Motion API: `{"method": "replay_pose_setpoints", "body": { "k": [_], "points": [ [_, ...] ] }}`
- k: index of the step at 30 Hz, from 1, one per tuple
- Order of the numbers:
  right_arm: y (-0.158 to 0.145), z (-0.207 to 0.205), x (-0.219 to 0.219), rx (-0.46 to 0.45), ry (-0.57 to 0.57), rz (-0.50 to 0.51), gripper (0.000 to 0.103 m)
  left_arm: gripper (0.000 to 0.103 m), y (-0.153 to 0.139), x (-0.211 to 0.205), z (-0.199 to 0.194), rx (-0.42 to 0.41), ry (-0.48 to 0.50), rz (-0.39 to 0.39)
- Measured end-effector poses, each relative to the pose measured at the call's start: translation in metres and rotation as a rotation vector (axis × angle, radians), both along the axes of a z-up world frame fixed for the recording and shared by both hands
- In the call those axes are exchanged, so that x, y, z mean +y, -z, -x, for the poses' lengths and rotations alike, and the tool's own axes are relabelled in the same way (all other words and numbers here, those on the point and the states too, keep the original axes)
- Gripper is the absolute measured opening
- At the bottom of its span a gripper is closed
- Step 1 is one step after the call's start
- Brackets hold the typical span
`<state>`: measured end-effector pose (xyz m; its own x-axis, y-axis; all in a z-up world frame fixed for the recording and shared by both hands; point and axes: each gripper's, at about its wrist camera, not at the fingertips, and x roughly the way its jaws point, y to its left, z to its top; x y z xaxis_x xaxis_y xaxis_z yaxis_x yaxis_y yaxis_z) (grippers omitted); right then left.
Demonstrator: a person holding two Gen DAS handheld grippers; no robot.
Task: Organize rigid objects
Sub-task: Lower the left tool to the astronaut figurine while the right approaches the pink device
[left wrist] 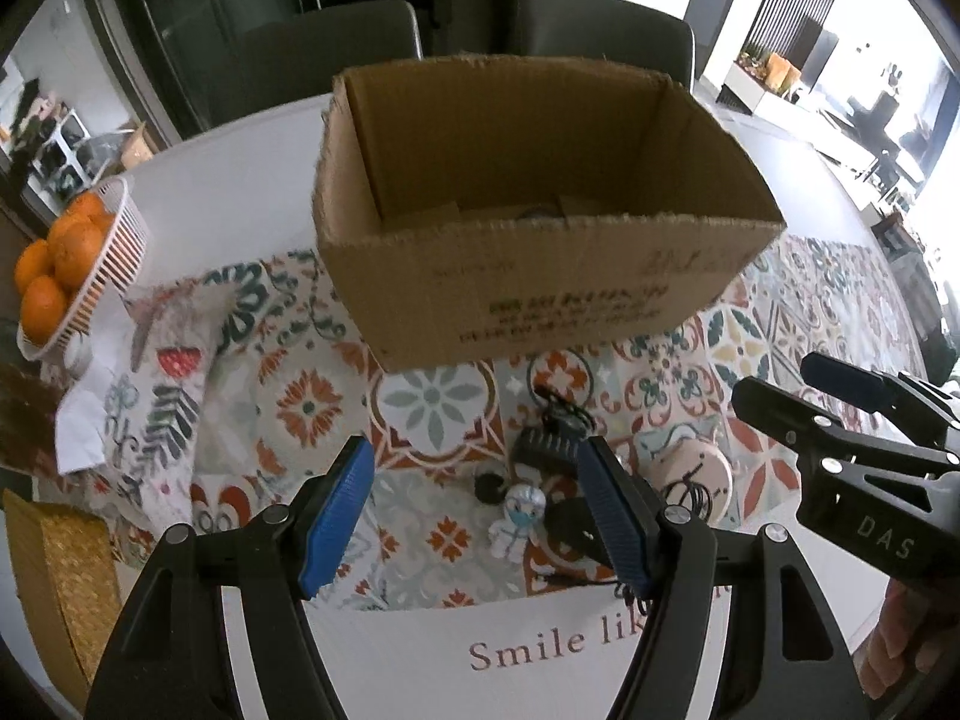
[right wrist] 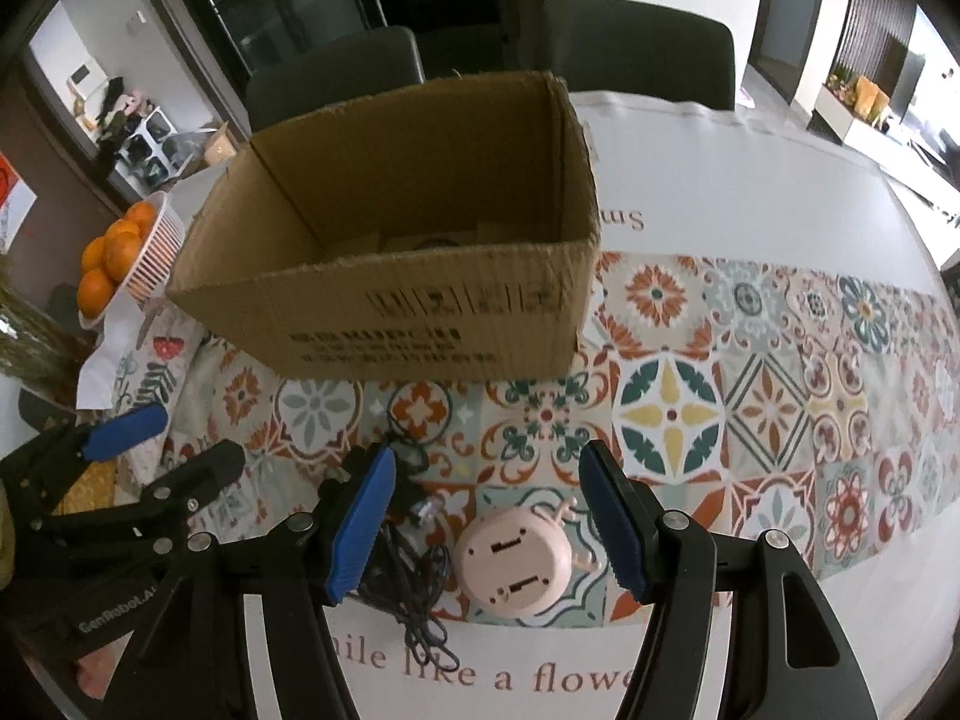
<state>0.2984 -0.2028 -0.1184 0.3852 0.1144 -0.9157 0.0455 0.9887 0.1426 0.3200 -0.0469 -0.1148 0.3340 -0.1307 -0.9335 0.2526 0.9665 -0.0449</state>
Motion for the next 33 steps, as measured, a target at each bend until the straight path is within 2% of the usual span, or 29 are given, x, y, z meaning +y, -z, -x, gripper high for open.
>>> {"method": "replay_pose_setpoints", "body": {
  "k": [5, 17, 22, 33],
  "points": [
    [0.005, 0.009, -0.002, 0.012, 0.001, 0.029, 0.065, 0.07, 0.008, -0.001, 0.012, 0.001, 0.007, -0.013],
    [0.007, 0.051, 0.003, -0.036, -0.011, 0.154, 0.065, 0.07, 0.015, 0.0, 0.053, -0.087, 0.064, -0.105],
    [0.015, 0.064, 0.001, -0.028, -0.011, 0.15, 0.065, 0.07, 0.017, -0.002, 0.067, -0.102, 0.083, -0.121],
    [0.034, 0.074, 0.008, 0.023, -0.04, 0.142, 0.065, 0.07, 0.035, 0.003, 0.073, -0.061, 0.089, -0.124]
  ]
}}
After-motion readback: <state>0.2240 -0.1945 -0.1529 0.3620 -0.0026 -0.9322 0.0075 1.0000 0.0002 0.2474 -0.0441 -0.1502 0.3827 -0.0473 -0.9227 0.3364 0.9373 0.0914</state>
